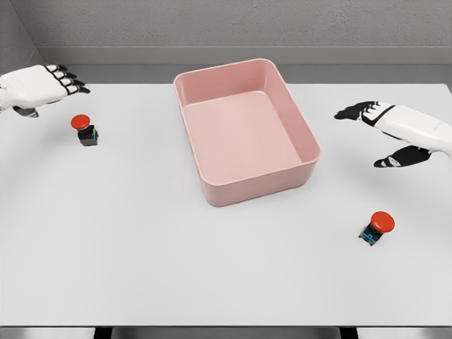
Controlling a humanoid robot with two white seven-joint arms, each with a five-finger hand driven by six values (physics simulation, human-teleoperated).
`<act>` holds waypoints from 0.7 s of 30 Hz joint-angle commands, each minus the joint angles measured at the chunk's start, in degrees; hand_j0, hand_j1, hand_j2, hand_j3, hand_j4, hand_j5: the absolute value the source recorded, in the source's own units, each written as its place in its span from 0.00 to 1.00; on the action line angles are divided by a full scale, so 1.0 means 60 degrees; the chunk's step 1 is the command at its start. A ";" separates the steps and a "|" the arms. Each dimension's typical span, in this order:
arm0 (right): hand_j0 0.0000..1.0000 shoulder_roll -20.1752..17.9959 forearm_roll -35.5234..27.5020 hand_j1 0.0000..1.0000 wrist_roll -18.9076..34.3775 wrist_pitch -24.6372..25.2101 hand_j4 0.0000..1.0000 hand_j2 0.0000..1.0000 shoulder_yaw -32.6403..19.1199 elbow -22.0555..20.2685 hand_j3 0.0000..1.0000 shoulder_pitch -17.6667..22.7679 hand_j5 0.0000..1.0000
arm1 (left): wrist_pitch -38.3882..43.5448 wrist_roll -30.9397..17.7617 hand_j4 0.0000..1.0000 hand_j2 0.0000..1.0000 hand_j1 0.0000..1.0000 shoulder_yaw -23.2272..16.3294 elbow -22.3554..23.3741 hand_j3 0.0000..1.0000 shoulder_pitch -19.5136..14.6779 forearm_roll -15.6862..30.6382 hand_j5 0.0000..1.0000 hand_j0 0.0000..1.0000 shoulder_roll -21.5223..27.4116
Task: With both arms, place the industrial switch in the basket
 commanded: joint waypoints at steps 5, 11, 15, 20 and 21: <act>1.00 -0.0785 -0.0052 1.00 0.0274 0.0012 1.00 1.00 -0.0050 -0.0046 1.00 0.0205 1.00 | -0.0002 -0.0009 1.00 1.00 1.00 -0.0925 0.0224 1.00 0.0000 0.1136 1.00 1.00 -0.0396; 1.00 -0.1429 -0.0038 1.00 0.0743 0.0012 1.00 1.00 -0.0138 -0.0456 1.00 0.0894 1.00 | -0.0002 -0.0009 1.00 1.00 1.00 -0.0940 0.0239 1.00 0.0015 0.1239 1.00 1.00 -0.0396; 1.00 -0.2264 -0.0038 1.00 0.0758 0.0012 1.00 1.00 -0.0167 -0.0778 1.00 0.1143 1.00 | -0.0002 -0.0009 1.00 1.00 1.00 -0.0999 0.0224 1.00 0.0015 0.1225 1.00 1.00 -0.0410; 1.00 -0.3188 -0.0038 1.00 0.0758 0.0012 1.00 1.00 -0.0079 -0.1686 1.00 0.2007 1.00 | -0.0002 -0.0009 1.00 1.00 1.00 -0.0999 0.0166 1.00 0.0015 0.1195 1.00 1.00 -0.0396; 1.00 -0.3202 -0.0038 1.00 0.0758 0.0012 1.00 1.00 -0.0079 -0.1847 1.00 0.2051 1.00 | -0.0002 -0.0009 1.00 1.00 1.00 -0.0999 0.0137 1.00 0.0015 0.1166 1.00 1.00 -0.0396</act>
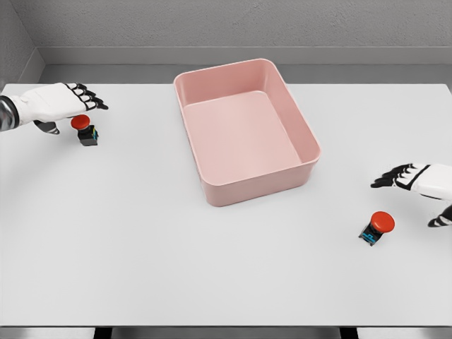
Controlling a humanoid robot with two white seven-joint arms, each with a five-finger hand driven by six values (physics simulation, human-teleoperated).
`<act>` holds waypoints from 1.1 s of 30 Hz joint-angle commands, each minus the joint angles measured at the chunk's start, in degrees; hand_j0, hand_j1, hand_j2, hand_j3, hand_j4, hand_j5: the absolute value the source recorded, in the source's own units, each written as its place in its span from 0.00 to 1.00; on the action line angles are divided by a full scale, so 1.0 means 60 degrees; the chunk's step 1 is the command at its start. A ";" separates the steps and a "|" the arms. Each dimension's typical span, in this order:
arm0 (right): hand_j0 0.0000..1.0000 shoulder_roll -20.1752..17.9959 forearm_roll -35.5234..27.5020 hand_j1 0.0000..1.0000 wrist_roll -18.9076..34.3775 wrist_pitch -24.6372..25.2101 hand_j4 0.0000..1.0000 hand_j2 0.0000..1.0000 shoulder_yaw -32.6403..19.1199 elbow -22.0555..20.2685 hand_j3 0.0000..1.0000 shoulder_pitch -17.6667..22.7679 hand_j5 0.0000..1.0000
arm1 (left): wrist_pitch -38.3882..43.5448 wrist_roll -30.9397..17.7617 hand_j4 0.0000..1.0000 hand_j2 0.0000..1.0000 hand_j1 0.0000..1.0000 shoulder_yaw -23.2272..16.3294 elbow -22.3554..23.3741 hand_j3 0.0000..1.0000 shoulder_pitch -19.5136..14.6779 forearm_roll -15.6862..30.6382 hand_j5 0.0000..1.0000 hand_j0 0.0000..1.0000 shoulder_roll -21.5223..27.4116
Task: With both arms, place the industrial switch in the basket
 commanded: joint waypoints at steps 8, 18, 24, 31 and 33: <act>1.00 -0.0346 -0.0064 1.00 -0.0090 0.0018 1.00 1.00 -0.0063 -0.0743 1.00 0.0103 1.00 | -0.0002 0.0005 1.00 1.00 1.00 -0.0231 -0.0083 1.00 -0.0029 -0.0122 1.00 1.00 -0.0246; 1.00 0.0196 -0.0064 1.00 -0.0002 0.0018 1.00 1.00 -0.0034 -0.0831 1.00 0.0147 1.00 | -0.0002 0.0019 1.00 1.00 1.00 -0.0231 -0.0083 1.00 -0.0029 -0.0372 1.00 1.00 -0.0187; 1.00 0.0196 -0.0064 1.00 -0.0002 0.0018 1.00 1.00 -0.0034 -0.0846 1.00 0.0279 1.00 | -0.0002 0.0049 1.00 1.00 1.00 -0.0216 -0.0083 1.00 -0.0088 -0.0972 1.00 1.00 -0.0172; 1.00 0.0621 -0.0050 1.00 0.0232 0.0018 1.00 1.00 -0.0019 -0.0831 1.00 0.0279 1.00 | -0.0002 0.0049 1.00 1.00 1.00 -0.0216 -0.0215 1.00 -0.0205 -0.1514 1.00 1.00 -0.0392; 1.00 0.0752 -0.0064 1.00 0.0232 0.0018 1.00 1.00 -0.0019 -0.0831 1.00 0.0279 1.00 | -0.0002 0.0034 1.00 1.00 1.00 -0.0216 -0.0318 1.00 -0.0190 -0.1544 1.00 1.00 -0.0407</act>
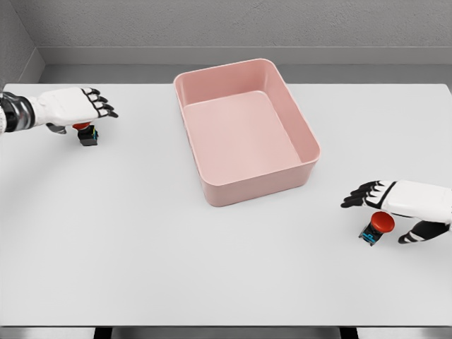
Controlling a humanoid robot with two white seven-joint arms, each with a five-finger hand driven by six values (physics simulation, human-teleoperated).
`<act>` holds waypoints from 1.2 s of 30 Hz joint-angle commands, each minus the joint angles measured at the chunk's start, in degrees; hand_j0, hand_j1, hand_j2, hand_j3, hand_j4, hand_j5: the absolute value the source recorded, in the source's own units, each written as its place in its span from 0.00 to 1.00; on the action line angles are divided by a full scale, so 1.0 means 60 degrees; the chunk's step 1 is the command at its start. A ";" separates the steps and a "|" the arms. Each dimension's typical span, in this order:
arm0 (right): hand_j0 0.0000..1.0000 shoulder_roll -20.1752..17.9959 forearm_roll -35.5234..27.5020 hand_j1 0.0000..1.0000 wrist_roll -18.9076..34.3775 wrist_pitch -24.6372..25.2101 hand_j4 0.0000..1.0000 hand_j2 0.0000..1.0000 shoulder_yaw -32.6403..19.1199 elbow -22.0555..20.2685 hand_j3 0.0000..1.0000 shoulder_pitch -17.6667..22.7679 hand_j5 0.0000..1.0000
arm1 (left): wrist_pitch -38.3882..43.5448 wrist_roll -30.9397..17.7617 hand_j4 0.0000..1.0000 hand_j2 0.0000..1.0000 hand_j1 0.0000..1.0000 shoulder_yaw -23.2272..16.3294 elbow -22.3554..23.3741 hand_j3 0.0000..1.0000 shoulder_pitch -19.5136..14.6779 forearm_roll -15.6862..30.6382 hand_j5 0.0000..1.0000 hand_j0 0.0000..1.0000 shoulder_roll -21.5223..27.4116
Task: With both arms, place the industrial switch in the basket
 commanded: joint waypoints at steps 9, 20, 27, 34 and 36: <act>1.00 0.0230 0.0096 1.00 0.0027 0.0015 1.00 1.00 -0.0007 0.0057 1.00 0.0088 1.00 | -0.0001 0.0009 1.00 1.00 1.00 0.0014 -0.0111 1.00 0.0015 -0.0423 1.00 1.00 0.0102; 1.00 0.0713 0.0506 1.00 0.0159 0.0015 1.00 1.00 -0.0007 0.0131 1.00 0.0088 1.00 | -0.0001 0.0009 1.00 1.00 1.00 0.0014 -0.0316 1.00 0.0088 -0.0731 1.00 1.00 0.0087; 1.00 0.0713 0.0535 1.00 0.0159 0.0015 1.00 1.00 -0.0007 0.0175 1.00 0.0132 1.00 | -0.0001 0.0009 1.00 1.00 1.00 0.0029 -0.0433 1.00 0.0103 -0.0746 1.00 1.00 0.0145; 1.00 0.0684 0.0711 1.00 0.0159 0.0015 1.00 1.00 -0.0036 0.0321 1.00 0.0117 1.00 | -0.0001 0.0126 0.95 0.95 0.95 0.0029 -0.0580 0.95 0.0132 -0.0761 0.95 0.95 0.0350; 1.00 0.0684 0.0813 1.00 0.0173 0.0015 1.00 1.00 -0.0036 0.0380 1.00 0.0103 1.00 | -0.0001 0.0141 0.94 0.94 0.94 0.0029 -0.0624 0.94 0.0117 -0.0775 0.94 0.94 0.0424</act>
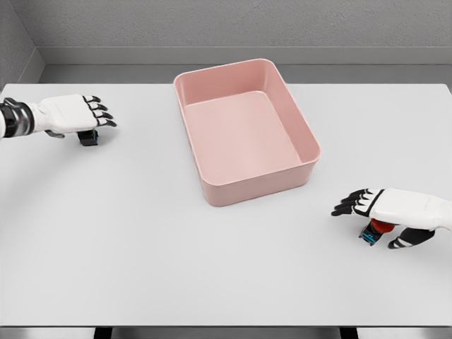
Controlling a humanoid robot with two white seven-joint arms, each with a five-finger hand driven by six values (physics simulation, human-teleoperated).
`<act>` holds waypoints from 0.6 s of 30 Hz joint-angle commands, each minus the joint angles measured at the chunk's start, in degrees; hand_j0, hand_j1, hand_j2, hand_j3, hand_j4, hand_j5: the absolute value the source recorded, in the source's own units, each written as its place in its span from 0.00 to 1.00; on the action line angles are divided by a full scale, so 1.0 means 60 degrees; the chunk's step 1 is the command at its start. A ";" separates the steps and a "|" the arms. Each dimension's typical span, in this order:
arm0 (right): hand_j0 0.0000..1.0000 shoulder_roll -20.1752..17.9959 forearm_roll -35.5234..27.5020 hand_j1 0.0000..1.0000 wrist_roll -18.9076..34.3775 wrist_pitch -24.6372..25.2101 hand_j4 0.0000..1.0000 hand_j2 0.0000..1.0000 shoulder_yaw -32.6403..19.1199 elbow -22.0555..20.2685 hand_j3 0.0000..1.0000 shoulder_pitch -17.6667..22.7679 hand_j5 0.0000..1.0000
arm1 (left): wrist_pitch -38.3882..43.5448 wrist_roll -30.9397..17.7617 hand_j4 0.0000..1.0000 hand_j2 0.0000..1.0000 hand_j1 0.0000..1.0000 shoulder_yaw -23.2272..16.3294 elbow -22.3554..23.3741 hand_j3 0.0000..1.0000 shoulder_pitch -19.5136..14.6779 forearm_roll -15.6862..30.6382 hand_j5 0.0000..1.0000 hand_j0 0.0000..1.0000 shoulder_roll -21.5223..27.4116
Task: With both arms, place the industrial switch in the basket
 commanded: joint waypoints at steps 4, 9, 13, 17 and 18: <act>1.00 -0.0019 0.0036 1.00 0.0049 0.0015 1.00 1.00 -0.0035 0.0195 1.00 0.0000 1.00 | -0.0002 0.0035 0.84 0.84 0.84 0.0028 -0.0038 0.84 -0.0015 0.0032 0.84 0.84 0.0118; 0.90 -0.0019 0.0050 0.90 0.0049 0.0015 0.90 0.90 -0.0035 0.0269 0.90 -0.0029 0.90 | -0.0002 0.0035 0.83 0.83 0.83 0.0043 -0.0155 0.83 -0.0073 0.0032 0.83 0.83 0.0118; 0.83 -0.0004 0.0109 0.83 0.0151 0.0015 0.83 0.83 -0.0021 0.0254 0.83 -0.0015 0.83 | -0.0002 0.0050 0.82 0.82 0.82 0.0057 -0.0243 0.82 -0.0073 0.0047 0.82 0.82 0.0118; 0.79 -0.0004 0.0109 0.79 0.0239 0.0015 0.79 0.79 -0.0021 0.0239 0.79 -0.0015 0.79 | -0.0002 0.0050 0.79 0.79 0.79 0.0043 -0.0302 0.79 -0.0015 0.0047 0.79 0.79 0.0118; 0.78 -0.0004 0.0109 0.78 0.0239 0.0015 0.78 0.78 -0.0021 0.0239 0.78 -0.0015 0.78 | -0.0002 0.0050 0.78 0.78 0.78 0.0043 -0.0302 0.78 -0.0015 0.0047 0.78 0.78 0.0118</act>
